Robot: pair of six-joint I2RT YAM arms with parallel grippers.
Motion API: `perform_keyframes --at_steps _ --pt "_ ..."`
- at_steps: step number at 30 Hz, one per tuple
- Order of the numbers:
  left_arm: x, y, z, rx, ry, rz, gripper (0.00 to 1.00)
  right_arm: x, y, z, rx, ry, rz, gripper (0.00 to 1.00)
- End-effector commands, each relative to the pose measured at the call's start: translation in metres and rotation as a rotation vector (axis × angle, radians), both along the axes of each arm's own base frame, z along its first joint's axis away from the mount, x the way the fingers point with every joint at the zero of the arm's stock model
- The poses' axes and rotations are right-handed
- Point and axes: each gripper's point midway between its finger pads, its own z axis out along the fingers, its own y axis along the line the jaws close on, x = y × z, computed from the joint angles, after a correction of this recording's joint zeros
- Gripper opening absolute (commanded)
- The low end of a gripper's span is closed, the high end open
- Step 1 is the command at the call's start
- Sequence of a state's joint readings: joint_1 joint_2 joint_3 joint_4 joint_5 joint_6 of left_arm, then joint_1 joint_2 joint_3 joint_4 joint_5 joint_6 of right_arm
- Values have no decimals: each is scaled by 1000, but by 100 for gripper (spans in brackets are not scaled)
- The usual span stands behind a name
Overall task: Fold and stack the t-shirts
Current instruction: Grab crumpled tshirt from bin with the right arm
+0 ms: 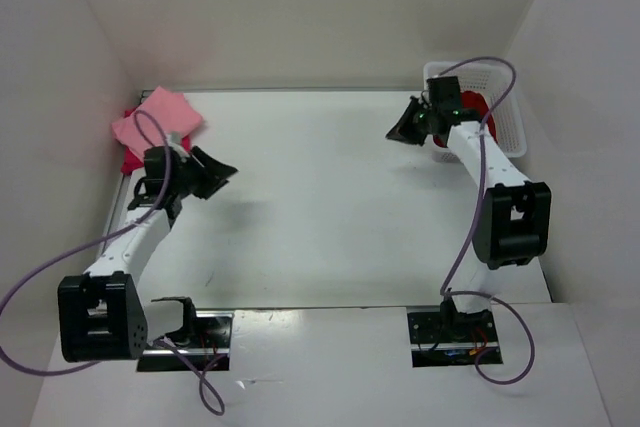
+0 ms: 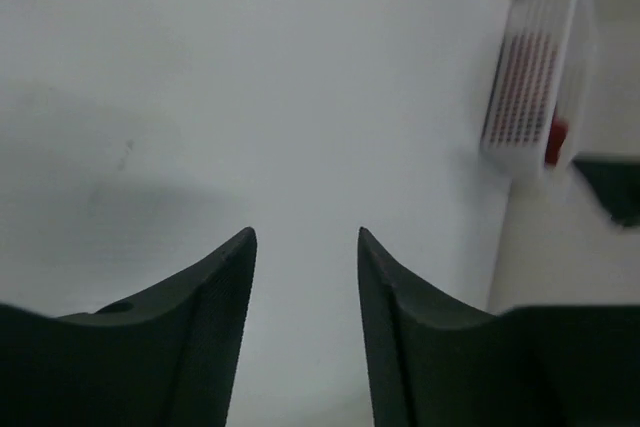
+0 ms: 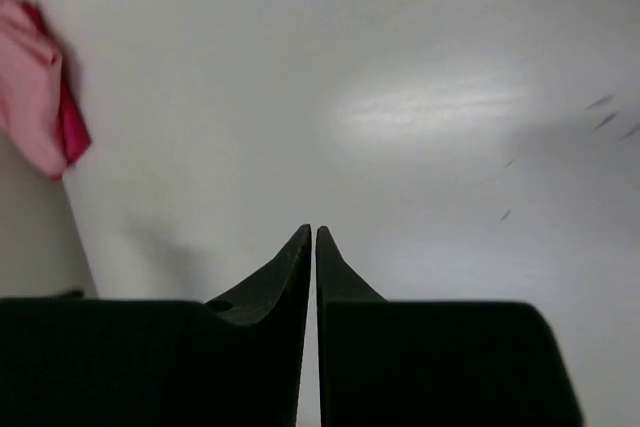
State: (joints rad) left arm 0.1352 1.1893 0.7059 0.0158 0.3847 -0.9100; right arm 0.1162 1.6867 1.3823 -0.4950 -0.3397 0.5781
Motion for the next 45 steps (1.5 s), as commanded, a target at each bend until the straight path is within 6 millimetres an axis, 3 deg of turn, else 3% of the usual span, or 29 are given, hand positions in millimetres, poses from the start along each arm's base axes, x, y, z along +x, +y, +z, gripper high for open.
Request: perform_keyframes --at_steps 1,4,5,7,8,9,11,13,17,21,22,24,27,30,34,36,37,38,41,43,44,45 --pt "-22 -63 -7 37 -4 -235 49 49 -73 39 -150 -107 -232 10" --pt "-41 -103 -12 32 15 -363 44 71 -139 49 -273 -137 -426 28" --pt "-55 -124 -16 33 25 -433 44 77 -160 42 -315 -122 -487 33" --pt "-69 -141 -28 24 64 -503 46 82 -197 44 -346 -114 -573 46" --pt "-76 -152 -29 19 57 -544 49 83 -205 26 -362 -65 -573 51" --pt "-79 -155 -34 20 66 -555 52 86 -214 28 -377 -60 -583 54" --pt "-85 -158 -38 26 81 -584 54 83 -221 8 -424 7 -582 62" --pt "-84 -156 -41 64 89 -597 58 84 -217 2 -419 16 -554 68" --pt "-81 -156 -42 71 81 -602 58 78 -204 -21 -373 67 -497 72" --pt "-81 -160 -50 56 101 -622 58 85 -195 -34 -338 74 -448 73" --pt "-81 -160 -50 56 101 -622 58 88 -191 -37 -319 70 -433 72" --pt "-79 -161 -47 56 92 -622 58 93 -190 -37 -310 57 -428 56" --pt "-79 -161 -44 49 87 -617 58 99 -179 -32 -256 29 -385 26" --pt "-75 -161 -39 49 78 -604 59 100 -177 -14 -240 -13 -389 1" --pt "-71 -161 -29 54 61 -596 59 103 -174 54 -209 -170 -415 0" --pt "-62 -163 -14 58 27 -588 61 94 -170 118 -171 -307 -437 0" --pt "-58 -164 -11 57 20 -587 61 83 -164 170 -162 -415 -435 0" --pt "-55 -166 -5 57 5 -587 61 77 -159 196 -163 -473 -439 0" --pt "-41 -168 11 37 -23 -565 61 43 -118 310 -98 -721 -351 0" --pt "-29 -162 20 26 -34 -533 61 17 -97 353 -23 -808 -282 0" --pt "-27 -158 20 15 -26 -514 61 -4 -73 386 64 -875 -190 0" --pt "-22 -154 25 8 -32 -496 61 -14 -63 401 108 -908 -139 0"
